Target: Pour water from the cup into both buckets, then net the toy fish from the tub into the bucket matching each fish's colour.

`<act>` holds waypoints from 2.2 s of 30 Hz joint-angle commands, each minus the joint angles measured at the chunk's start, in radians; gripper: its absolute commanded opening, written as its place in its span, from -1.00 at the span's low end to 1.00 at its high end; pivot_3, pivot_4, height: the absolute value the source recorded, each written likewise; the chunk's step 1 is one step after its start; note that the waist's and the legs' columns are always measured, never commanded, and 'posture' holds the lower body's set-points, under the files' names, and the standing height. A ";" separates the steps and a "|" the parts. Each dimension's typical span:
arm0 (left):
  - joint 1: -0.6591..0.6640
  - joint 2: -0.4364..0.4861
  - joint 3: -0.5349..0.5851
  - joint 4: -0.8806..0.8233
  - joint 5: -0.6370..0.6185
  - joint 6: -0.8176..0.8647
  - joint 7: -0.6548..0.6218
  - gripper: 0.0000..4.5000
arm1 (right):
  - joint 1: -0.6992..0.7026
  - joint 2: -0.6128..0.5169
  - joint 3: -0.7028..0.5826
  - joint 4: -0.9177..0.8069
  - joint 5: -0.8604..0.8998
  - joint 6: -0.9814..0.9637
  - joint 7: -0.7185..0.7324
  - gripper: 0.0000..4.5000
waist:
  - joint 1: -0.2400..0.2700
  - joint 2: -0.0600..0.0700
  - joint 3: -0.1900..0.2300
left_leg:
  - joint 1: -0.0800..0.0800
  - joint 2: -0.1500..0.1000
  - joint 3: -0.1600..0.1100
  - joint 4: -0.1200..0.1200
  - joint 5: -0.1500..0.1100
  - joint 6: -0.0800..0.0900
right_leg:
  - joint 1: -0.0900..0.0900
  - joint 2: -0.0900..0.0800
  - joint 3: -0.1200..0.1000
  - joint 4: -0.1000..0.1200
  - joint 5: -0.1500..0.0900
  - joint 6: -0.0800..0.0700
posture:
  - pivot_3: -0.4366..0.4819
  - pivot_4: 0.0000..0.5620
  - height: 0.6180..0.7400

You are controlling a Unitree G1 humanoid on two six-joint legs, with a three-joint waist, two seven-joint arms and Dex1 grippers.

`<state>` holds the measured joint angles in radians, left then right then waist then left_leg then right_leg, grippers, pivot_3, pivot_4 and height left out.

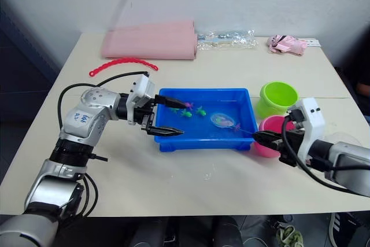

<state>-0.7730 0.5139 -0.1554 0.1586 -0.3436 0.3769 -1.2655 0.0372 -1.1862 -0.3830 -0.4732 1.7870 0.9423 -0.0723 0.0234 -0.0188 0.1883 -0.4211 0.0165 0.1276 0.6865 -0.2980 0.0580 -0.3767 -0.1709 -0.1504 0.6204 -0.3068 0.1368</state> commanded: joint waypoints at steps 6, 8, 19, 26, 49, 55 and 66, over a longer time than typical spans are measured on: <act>0.057 0.048 0.066 -0.140 -0.031 0.054 0.065 0.99 | -0.118 0.024 0.143 0.179 0.185 0.021 -0.164 -1.00 | 0.000 0.000 0.000 | 0.000 0.000 0.000 0.000 0.001 0.001 | 0.000 0.000 -0.002 0.000 0.000 0.000 | -0.05 -0.47 0.96; 0.068 0.054 0.072 -0.158 -0.034 0.062 0.078 0.99 | -0.149 0.045 0.165 0.205 0.185 0.037 -0.175 -1.00 | 0.001 0.000 0.000 | 0.000 0.000 -0.001 0.000 0.001 0.001 | 0.001 0.000 -0.002 0.000 0.000 0.000 | -0.05 -0.47 0.96; 0.089 0.063 0.085 -0.189 -0.039 0.069 0.113 0.99 | -0.265 0.160 0.175 0.289 0.185 0.118 -0.234 -1.00 | 0.000 0.000 0.000 | -0.001 0.000 -0.001 0.000 0.001 0.001 | 0.001 0.000 -0.003 0.000 0.000 0.000 | -0.05 -0.47 0.96; 0.094 0.061 0.083 -0.190 -0.042 0.062 0.123 0.99 | -0.283 0.212 0.159 0.271 0.185 0.145 -0.251 -1.00 | 0.000 0.000 0.000 | -0.001 0.000 -0.001 0.000 0.001 0.001 | 0.000 0.000 -0.003 0.000 0.000 0.000 | -0.05 -0.47 0.96; 0.087 0.032 0.070 -0.154 -0.031 0.004 0.126 0.99 | -0.306 0.179 0.098 0.324 0.185 0.243 -0.273 -1.00 | 0.001 0.001 0.001 | -0.001 0.000 -0.001 -0.001 0.001 0.000 | 0.000 0.000 -0.003 -0.001 0.000 0.000 | -0.05 -0.47 0.96; 0.085 0.028 0.069 -0.148 -0.029 -0.005 0.128 0.99 | -0.298 0.212 0.099 0.300 0.185 0.239 -0.270 -1.00 | 0.000 0.001 0.001 | -0.001 0.000 -0.001 -0.002 0.001 0.000 | 0.000 0.000 -0.003 -0.001 0.000 0.000 | -0.05 -0.47 0.96; 0.087 0.020 0.068 -0.141 -0.027 -0.021 0.138 0.99 | -0.273 0.176 0.093 0.307 0.185 0.272 -0.240 -1.00 | 0.001 0.001 0.001 | -0.001 0.000 -0.001 -0.002 0.001 0.001 | 0.000 0.000 -0.003 -0.002 0.000 0.000 | -0.05 -0.47 0.96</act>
<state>-0.6799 0.5323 -0.0954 0.0394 -0.3658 0.3691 -1.1332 -0.2425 -0.9871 -0.2556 -0.1560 1.9495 1.2048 -0.3250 0.0243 -0.0176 0.1890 -0.4226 0.0164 0.1264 0.6843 -0.2970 0.0585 -0.3764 -0.1707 -0.1536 0.6185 -0.3066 0.1372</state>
